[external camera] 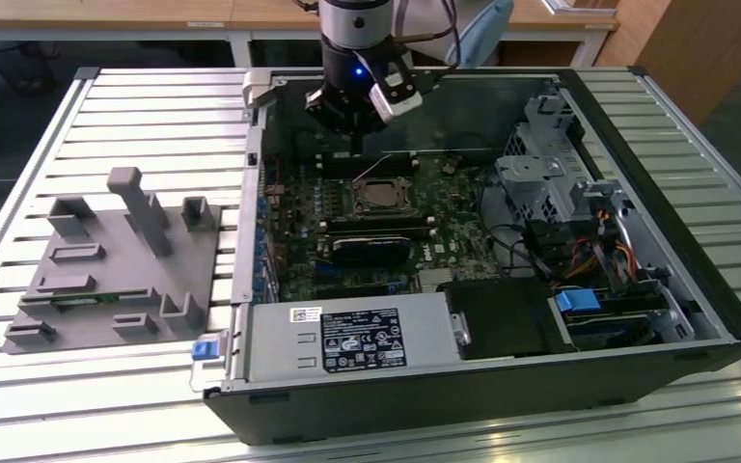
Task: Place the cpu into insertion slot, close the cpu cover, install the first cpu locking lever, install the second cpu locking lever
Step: 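Install the first cpu locking lever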
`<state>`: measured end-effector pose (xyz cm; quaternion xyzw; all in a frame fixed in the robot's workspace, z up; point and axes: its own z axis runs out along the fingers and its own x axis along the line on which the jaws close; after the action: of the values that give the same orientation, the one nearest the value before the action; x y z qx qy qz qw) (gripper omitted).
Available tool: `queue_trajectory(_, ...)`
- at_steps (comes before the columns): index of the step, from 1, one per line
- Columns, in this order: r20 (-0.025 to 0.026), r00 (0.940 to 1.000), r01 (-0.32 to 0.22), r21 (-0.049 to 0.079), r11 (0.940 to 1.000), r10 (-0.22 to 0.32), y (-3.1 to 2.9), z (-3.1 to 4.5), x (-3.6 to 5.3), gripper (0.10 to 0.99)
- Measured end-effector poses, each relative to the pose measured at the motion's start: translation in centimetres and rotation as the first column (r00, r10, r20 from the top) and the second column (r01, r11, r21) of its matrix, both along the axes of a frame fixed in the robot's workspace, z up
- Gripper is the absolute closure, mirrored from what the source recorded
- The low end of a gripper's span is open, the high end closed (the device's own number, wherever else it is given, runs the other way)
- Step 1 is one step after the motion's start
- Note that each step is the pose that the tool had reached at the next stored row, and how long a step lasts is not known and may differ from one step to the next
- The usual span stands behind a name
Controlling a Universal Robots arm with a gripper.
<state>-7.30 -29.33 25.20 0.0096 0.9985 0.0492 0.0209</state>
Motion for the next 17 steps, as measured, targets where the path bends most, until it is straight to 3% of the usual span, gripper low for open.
queue_trajectory(8,0.0013,1.0,-0.008,0.0,1.0,0.008,0.0,-1.03,0.54,0.98)
queue_trajectory(17,0.0016,0.9995,-0.031,0.001,0.9995,0.031,0.0,-1.5,1.21,0.98)
